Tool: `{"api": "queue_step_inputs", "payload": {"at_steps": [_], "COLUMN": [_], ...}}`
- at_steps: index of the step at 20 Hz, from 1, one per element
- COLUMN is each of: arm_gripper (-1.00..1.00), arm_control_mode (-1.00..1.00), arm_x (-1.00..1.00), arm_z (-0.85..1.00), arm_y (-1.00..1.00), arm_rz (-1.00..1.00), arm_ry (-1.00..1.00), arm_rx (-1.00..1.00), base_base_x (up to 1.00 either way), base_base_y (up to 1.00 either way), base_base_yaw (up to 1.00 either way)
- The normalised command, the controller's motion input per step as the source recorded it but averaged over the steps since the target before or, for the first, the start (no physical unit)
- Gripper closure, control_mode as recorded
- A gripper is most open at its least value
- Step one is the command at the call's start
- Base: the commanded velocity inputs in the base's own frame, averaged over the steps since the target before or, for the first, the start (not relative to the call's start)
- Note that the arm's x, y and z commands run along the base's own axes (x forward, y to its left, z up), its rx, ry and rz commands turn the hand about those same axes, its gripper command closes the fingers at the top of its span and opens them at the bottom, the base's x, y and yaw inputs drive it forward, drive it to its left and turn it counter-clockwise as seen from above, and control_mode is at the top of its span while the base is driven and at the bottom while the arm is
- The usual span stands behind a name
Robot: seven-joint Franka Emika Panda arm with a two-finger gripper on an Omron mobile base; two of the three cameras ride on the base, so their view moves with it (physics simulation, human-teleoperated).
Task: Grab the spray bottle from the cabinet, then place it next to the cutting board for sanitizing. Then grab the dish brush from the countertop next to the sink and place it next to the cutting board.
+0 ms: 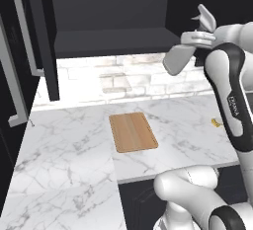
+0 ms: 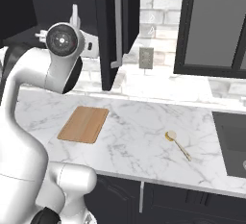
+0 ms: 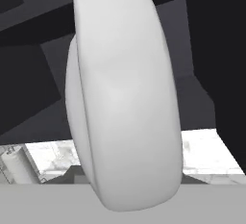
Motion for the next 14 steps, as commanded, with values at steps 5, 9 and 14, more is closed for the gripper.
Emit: {"api": "queue_step_inputs", "payload": {"at_steps": [5,9,14], "arm_gripper": [1.0,1.0,1.0], "arm_control_mode": [-1.0,-1.0,-1.0], "arm_x": [-1.0,-1.0,-1.0], "arm_z": [-0.03,0.0,0.0], "arm_y": [-0.69,-0.66,-0.68], "arm_rz": [0.0,0.0,0.0], "arm_ry": [-0.04,-0.19,-0.16], "arm_rx": [-0.04,0.0,0.0], "base_base_x": [0.0,0.0,0.0], "base_base_y": [0.0,0.0,0.0], "base_base_yaw": [0.0,0.0,0.0]}}
